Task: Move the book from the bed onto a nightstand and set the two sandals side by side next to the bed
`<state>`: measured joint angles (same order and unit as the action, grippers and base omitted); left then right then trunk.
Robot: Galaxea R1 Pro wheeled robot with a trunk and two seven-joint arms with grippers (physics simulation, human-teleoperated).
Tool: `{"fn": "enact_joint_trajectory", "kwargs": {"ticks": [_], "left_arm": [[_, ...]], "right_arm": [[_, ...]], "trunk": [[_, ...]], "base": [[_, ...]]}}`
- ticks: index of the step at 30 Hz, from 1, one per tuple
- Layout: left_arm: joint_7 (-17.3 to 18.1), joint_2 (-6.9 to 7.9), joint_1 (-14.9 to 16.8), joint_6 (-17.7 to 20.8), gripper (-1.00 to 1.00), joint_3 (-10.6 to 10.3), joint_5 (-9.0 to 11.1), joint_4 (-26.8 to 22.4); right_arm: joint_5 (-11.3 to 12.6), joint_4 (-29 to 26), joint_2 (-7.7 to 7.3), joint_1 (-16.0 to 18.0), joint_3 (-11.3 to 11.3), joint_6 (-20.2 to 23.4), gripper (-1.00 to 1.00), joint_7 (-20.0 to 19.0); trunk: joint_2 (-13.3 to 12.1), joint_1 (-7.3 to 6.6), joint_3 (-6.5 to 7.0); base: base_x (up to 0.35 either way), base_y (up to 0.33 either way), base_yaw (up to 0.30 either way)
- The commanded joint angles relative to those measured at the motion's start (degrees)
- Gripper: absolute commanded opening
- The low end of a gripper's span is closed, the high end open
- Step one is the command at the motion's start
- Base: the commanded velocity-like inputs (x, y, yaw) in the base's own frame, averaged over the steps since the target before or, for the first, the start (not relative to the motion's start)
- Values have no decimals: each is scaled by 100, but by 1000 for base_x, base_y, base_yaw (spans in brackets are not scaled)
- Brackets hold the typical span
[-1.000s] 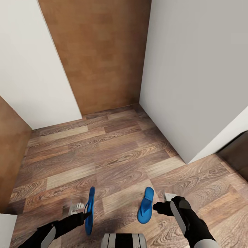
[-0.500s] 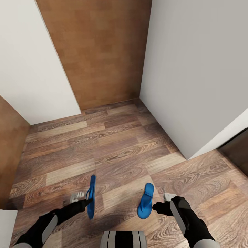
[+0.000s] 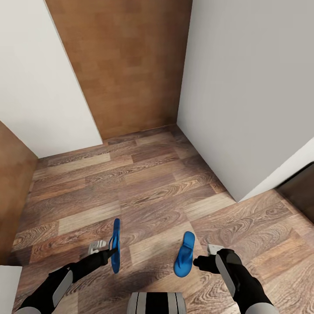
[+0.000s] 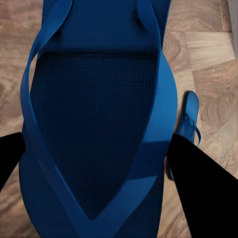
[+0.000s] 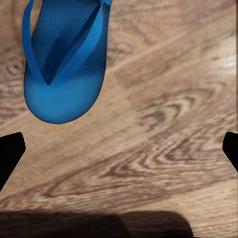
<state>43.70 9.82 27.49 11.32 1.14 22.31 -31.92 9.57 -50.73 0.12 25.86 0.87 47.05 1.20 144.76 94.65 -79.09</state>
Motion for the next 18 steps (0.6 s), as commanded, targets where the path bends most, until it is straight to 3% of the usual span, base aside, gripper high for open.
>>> {"fn": "enact_joint_trajectory", "kwargs": {"ticks": [1,5,12,18], "left_arm": [[22,0,2,59,-100,9,46,6],[14,2,2,56,-100,15,45,57],[16,13,2,45,-100,22,45,78],[16,17,2,39,-100,19,45,81]], "right_arm": [[36,-6,0,2,11,23,100,12],[36,-7,-2,5,16,25,100,13],[36,-7,-3,2,18,25,100,12],[36,-7,-3,3,18,31,100,13]], "trunk": [[1,-1,-4],[1,-1,-4],[1,-1,-4],[1,-1,-4]], "base": [[0,0,0],[18,57,0],[84,202,0],[18,40,0]]}}
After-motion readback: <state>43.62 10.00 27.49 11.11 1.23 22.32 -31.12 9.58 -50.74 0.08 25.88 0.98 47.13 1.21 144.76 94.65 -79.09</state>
